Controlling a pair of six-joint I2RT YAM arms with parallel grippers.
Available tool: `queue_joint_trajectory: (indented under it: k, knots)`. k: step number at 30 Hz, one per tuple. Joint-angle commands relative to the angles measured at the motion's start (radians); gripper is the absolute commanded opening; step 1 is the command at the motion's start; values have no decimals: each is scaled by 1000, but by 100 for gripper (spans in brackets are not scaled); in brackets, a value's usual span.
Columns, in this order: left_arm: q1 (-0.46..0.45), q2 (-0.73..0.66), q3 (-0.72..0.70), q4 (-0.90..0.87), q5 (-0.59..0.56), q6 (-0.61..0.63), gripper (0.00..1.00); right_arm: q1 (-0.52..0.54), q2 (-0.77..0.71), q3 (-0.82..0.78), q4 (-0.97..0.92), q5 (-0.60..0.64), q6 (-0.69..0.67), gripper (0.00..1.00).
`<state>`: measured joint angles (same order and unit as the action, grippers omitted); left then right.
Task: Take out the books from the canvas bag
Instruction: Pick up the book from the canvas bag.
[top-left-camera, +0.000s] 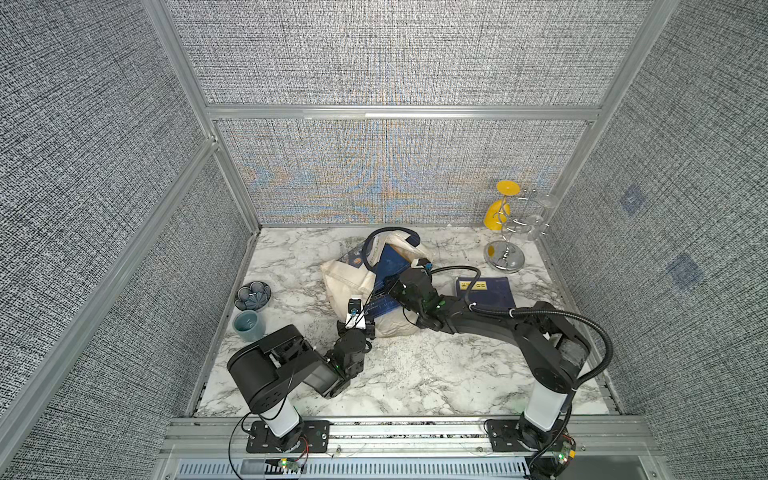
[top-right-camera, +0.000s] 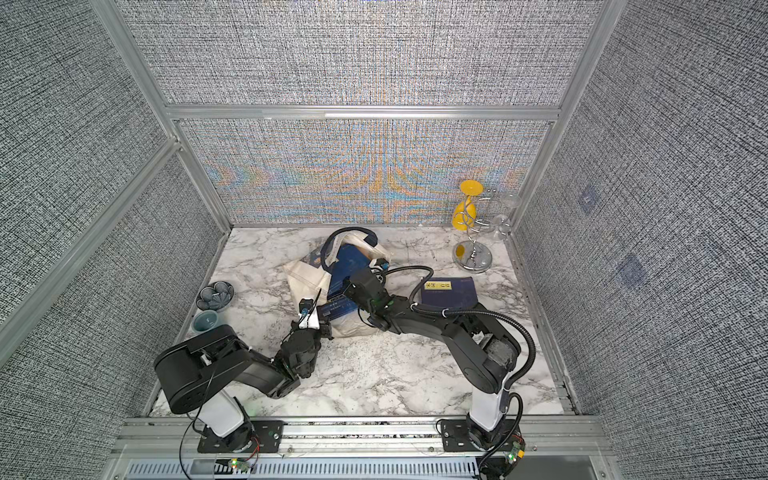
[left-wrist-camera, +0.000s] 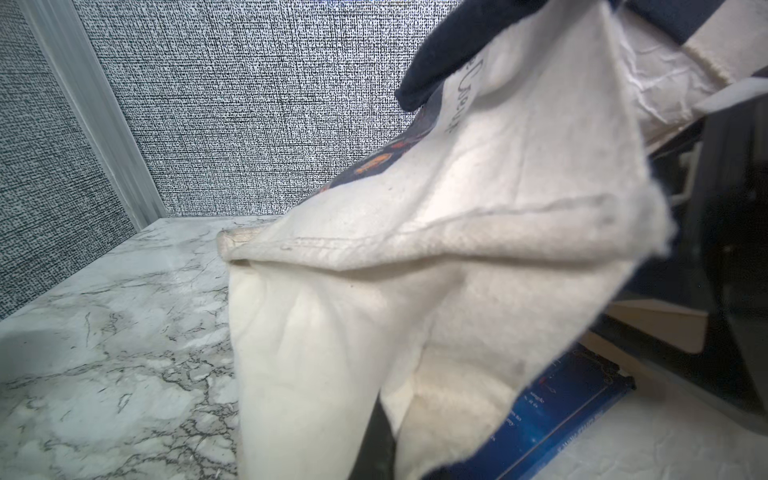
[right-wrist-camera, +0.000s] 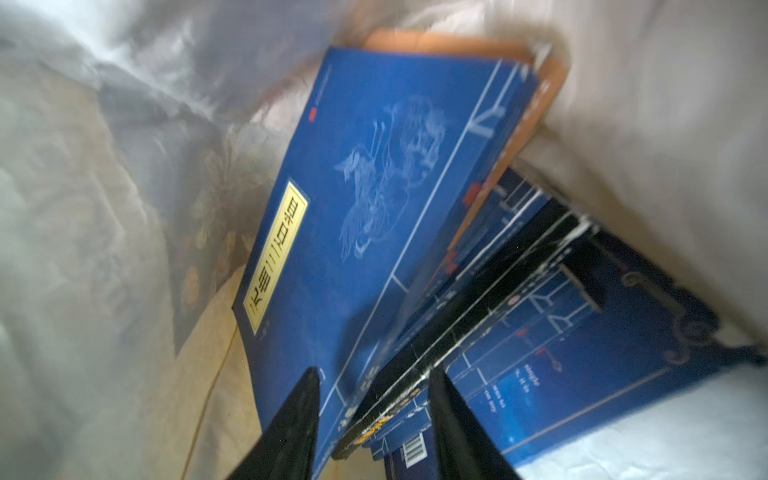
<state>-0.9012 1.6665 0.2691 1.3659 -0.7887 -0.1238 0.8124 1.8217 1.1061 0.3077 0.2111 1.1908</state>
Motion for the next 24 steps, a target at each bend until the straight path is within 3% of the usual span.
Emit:
queue_joint_trajectory:
  k: [1,7,12,17,24]
  knots:
    - [0,-2,4,32,-1,1,0,3,15,22,45,9,-8,48]
    - [1,1,7,31,-1,3,0,0,79,67,52,-2,-2,46]
    - [1,-5,4,32,-6,7,0,-1,80,35,77,5,6,26]
    - [0,-1,7,31,0,4,0,6,25,-18,80,49,-9,14]
    - [0,-2,4,31,-1,2,0,11,-64,-89,85,83,-23,11]
